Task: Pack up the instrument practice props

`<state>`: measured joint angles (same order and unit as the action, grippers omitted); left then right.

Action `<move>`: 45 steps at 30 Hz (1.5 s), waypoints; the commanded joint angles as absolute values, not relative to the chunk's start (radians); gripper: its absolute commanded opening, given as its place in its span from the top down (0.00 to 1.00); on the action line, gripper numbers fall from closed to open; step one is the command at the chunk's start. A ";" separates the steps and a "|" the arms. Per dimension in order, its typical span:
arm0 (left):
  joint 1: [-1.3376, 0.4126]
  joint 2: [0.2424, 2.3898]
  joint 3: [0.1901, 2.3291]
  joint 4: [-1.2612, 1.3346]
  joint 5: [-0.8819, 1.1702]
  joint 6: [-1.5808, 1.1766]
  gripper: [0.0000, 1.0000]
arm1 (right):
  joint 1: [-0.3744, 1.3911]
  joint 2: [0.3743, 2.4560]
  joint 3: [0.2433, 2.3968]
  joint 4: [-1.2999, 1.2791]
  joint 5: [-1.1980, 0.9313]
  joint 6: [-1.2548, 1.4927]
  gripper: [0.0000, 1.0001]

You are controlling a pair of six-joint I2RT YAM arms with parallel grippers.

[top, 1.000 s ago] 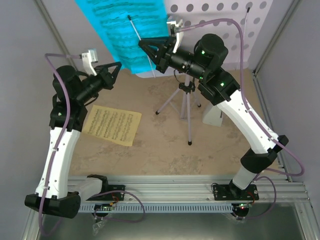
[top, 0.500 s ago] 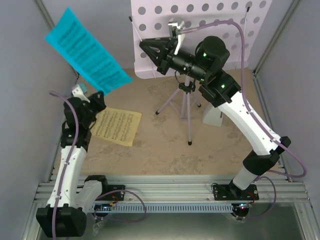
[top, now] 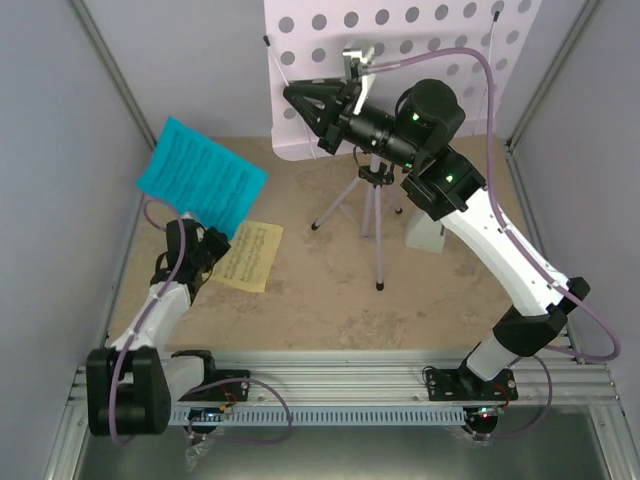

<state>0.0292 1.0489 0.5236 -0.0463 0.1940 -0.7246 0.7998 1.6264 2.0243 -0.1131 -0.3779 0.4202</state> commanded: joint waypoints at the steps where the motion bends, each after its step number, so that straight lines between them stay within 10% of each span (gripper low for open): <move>1: 0.034 1.168 0.488 0.019 0.263 -0.784 1.00 | 0.798 1.615 1.996 -0.102 -0.380 0.428 0.99; 11: 0.034 1.290 0.511 -0.063 0.269 -0.727 0.98 | 0.795 1.621 1.985 -0.085 -0.388 0.436 0.93; 21: 0.034 1.273 0.544 -0.190 0.180 -0.686 0.01 | 0.784 1.588 1.968 -0.094 -0.389 0.403 0.54; 34: -0.023 1.074 0.589 -0.309 -0.057 -0.669 0.01 | 0.762 1.341 1.747 -0.086 -0.313 0.296 0.09; 45: -0.341 0.779 0.484 -0.102 -0.012 -0.683 0.01 | 0.759 0.784 1.078 -0.020 0.079 0.221 0.02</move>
<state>-0.2531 0.8635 0.5770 -0.2535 -0.0879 -0.6445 0.7620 0.9413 1.2991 -0.0563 -0.1486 0.2565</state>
